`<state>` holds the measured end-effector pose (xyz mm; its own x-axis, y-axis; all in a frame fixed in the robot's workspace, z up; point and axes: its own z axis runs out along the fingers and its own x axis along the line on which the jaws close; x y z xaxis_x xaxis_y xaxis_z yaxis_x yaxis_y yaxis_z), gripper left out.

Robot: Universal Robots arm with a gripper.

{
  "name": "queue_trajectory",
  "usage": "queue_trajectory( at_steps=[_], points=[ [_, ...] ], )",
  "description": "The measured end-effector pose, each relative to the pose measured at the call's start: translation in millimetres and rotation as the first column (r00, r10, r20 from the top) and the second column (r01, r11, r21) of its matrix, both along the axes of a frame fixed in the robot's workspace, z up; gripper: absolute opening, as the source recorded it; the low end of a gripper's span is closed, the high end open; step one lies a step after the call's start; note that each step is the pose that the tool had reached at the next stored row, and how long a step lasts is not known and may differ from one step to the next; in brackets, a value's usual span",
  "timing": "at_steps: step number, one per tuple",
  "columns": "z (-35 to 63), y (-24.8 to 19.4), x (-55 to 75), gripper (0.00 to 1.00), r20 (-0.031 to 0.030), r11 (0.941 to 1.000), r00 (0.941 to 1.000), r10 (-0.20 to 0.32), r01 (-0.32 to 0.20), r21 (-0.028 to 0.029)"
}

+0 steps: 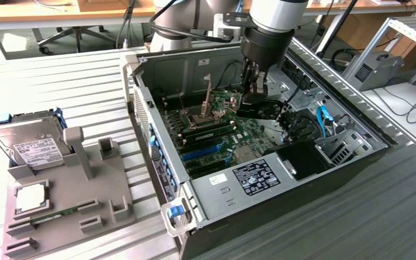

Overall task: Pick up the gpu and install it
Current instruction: 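Insert the gpu into the slot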

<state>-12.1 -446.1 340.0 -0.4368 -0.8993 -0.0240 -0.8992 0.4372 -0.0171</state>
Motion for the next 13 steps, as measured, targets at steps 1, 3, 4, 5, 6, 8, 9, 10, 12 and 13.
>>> queue_trajectory(
  at_steps=[1,3,4,5,6,8,9,10,12,13],
  points=[
    [0.0,0.0,0.0,0.29,0.0000,1.0000,1.0000,0.001,-0.001,0.0000],
    [0.0,0.0,0.0,0.29,0.0000,1.0000,1.0000,0.004,-0.004,0.0001],
    [0.0,0.0,0.0,0.29,0.0000,1.0000,1.0000,0.005,-0.005,0.0000],
    [0.0,0.0,0.0,0.29,0.0000,1.0000,1.0000,0.006,-0.006,-0.0001],
    [0.0,0.0,0.0,0.29,0.0000,1.0000,1.0000,0.007,-0.007,-0.0001],
    [0.0,0.0,0.0,0.29,0.0000,1.0000,1.0000,0.009,-0.009,-0.0001],
    [0.0,0.0,0.0,0.29,0.0000,0.9999,0.9999,0.010,-0.010,-0.0001],
    [0.0,0.0,0.0,0.29,0.0000,0.9999,0.9999,0.012,-0.012,-0.0001],
    [0.0,0.0,0.0,0.29,0.0000,0.9999,0.9999,0.015,-0.015,-0.0001],
    [0.0,0.0,0.0,0.29,0.0000,0.9999,0.9999,0.016,-0.016,-0.0001]
  ],
)
